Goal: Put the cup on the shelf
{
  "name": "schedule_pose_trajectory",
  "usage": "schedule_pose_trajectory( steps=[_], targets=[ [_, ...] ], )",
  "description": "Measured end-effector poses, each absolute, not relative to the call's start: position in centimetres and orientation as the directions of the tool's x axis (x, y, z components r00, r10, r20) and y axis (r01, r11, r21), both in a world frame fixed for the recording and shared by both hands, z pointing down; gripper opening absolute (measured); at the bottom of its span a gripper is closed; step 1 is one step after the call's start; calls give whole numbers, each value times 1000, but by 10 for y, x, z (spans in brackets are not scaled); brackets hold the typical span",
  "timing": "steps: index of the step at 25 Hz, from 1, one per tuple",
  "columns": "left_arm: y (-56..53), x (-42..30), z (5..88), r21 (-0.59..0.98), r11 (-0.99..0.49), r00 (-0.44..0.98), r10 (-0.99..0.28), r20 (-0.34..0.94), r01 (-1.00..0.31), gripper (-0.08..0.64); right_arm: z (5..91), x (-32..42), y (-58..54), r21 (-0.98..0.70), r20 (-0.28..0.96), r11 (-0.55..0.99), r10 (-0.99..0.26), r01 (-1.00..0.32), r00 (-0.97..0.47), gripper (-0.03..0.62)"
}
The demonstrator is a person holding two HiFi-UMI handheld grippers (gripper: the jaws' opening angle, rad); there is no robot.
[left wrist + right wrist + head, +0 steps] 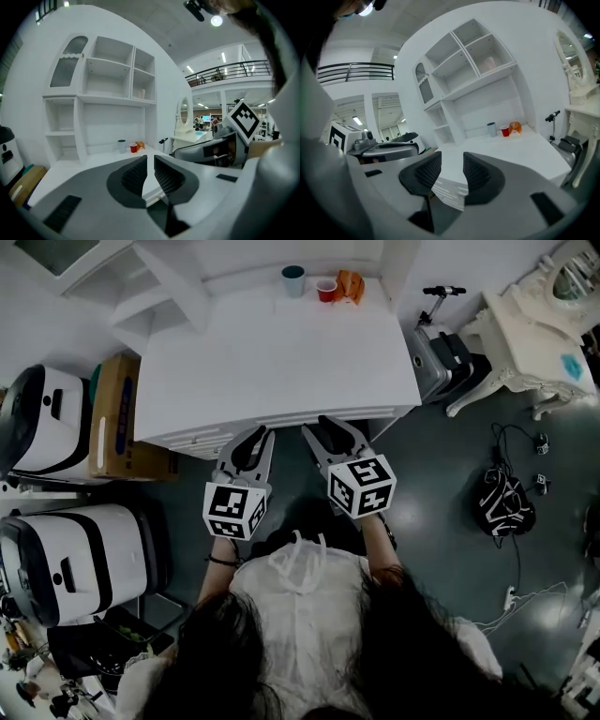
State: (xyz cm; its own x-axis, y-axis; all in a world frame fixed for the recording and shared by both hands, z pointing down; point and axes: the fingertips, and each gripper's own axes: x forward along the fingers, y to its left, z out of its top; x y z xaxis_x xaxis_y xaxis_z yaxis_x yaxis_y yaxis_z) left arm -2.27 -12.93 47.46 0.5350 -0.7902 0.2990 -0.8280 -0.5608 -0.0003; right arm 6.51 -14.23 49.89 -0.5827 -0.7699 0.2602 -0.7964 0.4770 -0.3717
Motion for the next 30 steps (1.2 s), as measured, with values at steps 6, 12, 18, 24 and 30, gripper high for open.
schedule_pose_trajectory(
  steps=[6,12,18,24,30],
  targets=[
    [-99,-87,470,8,-547,529,-805,268,-837,44,498,2,-109,-347,277,485,-764,-802,-582,152],
    [-57,-154,477,34,-553,541,-799,261,-833,44,502,-62,-61,-338,297,469,-770,-816,-565,141],
    [-12,-197,489,53,-587,578,-772,264,-808,44,515,-109,-9,-348,319,429,-782,-834,-535,132],
    [22,-208,502,83,-620,617,-741,265,-780,44,525,-127,37,-333,344,396,-794,-856,-501,121],
    [47,-200,506,104,-661,662,-705,255,-744,44,527,-125,64,-305,362,364,-810,-880,-461,112]
  ],
)
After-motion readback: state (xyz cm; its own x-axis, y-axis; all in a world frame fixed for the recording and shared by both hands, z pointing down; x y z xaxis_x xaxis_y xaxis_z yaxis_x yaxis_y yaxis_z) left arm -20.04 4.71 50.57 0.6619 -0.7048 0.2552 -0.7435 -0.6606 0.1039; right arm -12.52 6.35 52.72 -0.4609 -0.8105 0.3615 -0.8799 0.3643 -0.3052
